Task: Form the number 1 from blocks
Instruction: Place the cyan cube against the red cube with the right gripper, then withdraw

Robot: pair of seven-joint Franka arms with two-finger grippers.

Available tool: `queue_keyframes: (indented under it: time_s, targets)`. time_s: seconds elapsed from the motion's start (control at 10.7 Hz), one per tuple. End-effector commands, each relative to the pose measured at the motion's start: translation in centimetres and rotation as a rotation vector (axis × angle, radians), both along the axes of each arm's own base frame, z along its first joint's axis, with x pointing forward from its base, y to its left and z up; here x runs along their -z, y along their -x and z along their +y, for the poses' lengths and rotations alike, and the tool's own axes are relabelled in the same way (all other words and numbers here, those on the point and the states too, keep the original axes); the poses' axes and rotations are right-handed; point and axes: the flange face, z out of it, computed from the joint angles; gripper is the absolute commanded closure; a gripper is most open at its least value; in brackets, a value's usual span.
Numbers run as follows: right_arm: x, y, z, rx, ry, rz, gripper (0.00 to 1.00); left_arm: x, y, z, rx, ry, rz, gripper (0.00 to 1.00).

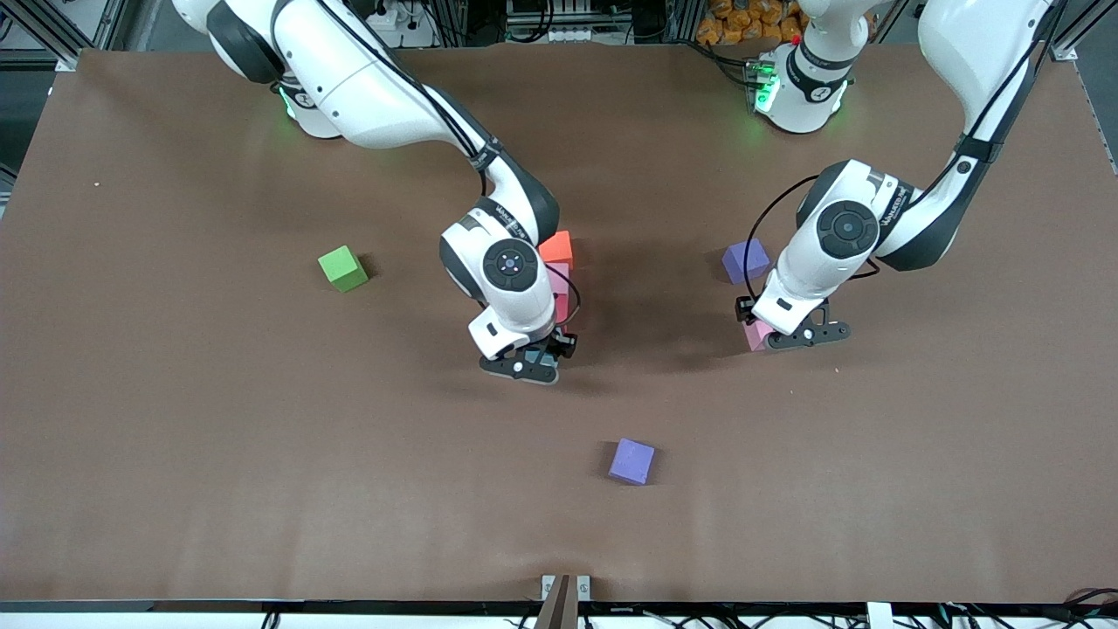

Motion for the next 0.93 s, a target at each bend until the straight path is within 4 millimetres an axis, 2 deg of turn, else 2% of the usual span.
queue_keyframes:
  time_s: [0.0,0.28,0.47,0.56,0.65,0.75,0.84]
  targets:
    - [0.8,0.4,0.7,0.011,0.004,0.007,0.97,-0.3,0.4,-0.2,-0.013,0.002,0.011,1.0]
    - [1.0,0.5,0.8,0.007,0.008,0.008,0.97,-0.8,0.3,-0.2,-0.01,-0.002,0.002,1.0]
    - [1.4,0.6,0.8,0.004,0.011,0.009,0.91,-0.8,0.8,-0.7,0.0,-0.011,0.018,1.0]
    - [1.6,0.7,0.9,0.003,0.009,0.008,0.84,-0.8,0.8,-0.6,0.003,-0.013,0.022,1.0]
    - [1.8,0.7,1.1,0.003,0.004,0.003,0.65,-0.8,0.8,-0.8,0.004,-0.011,0.021,1.0]
    - [1.8,0.7,1.0,0.002,0.005,0.002,0.29,-1.0,1.0,-1.2,0.008,-0.009,0.019,1.0]
    - [1.6,0.6,1.0,0.002,0.005,0.0,0.0,-1.1,1.0,-1.3,0.007,-0.009,0.019,1.0]
